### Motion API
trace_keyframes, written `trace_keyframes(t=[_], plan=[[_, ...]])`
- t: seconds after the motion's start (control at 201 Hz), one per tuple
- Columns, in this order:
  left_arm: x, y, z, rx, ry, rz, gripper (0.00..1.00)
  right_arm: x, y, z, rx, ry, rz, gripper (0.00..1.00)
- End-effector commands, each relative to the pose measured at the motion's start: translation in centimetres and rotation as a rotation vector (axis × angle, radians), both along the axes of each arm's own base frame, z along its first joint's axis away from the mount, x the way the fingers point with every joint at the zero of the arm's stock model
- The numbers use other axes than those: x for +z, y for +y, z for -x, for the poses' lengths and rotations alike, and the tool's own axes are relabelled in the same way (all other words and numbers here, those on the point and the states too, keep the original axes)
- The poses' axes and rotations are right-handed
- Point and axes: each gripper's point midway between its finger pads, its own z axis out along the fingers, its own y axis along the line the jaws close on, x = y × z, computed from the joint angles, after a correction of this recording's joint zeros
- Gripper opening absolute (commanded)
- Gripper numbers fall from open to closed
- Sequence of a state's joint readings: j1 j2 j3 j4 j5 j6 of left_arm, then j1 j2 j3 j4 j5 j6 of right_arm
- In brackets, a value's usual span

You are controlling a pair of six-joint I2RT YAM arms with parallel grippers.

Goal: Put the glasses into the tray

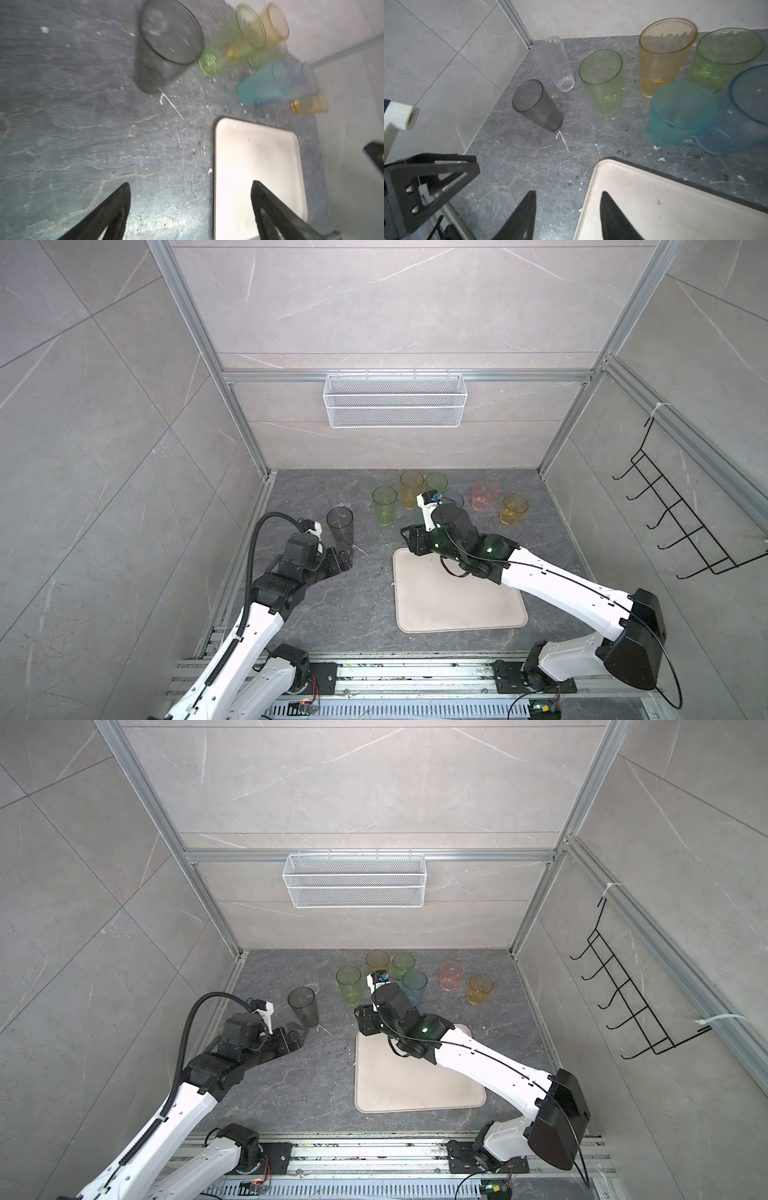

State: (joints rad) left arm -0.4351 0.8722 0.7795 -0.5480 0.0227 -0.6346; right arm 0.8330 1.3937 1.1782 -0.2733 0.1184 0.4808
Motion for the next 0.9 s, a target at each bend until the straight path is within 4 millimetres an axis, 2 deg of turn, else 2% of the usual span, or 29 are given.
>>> trace_keyframes(t=[0.0,0.204,0.468,0.553,0.662,0.797,0.891], plan=[[0.2,-1.9,-0.9,-0.007,-0.012,-0.062,0.9,-0.2,-2.3,-0.9,-0.027,-0.052,0.05,0.53],[-3.4,-7.4,-1.4,-0.084,0.063,-0.136,0.88,0.5,-6.1,-2.2,-0.103,-0.137,0.05,0.55],[-8.9,-12.8,-1.5,-0.153,0.189,-0.223,0.79,-0.7,-10.1,-3.8,-0.205,-0.205,0.093,0.57],[-10.5,-13.8,-1.4,-0.165,0.233,-0.241,0.76,-1.7,-10.9,-3.9,-0.235,-0.196,0.084,0.58],[-12.1,-14.6,-1.4,-0.17,0.268,-0.252,0.65,-2.8,-11.4,-3.7,-0.253,-0.18,0.081,0.58],[-13.7,-15.1,-1.2,-0.171,0.315,-0.266,0.5,-3.6,-11.4,-3.8,-0.263,-0.163,0.075,0.58],[-14.9,-15.2,-0.8,-0.169,0.34,-0.271,0.44,-4.1,-11.1,-3.9,-0.258,-0.146,0.063,0.58]])
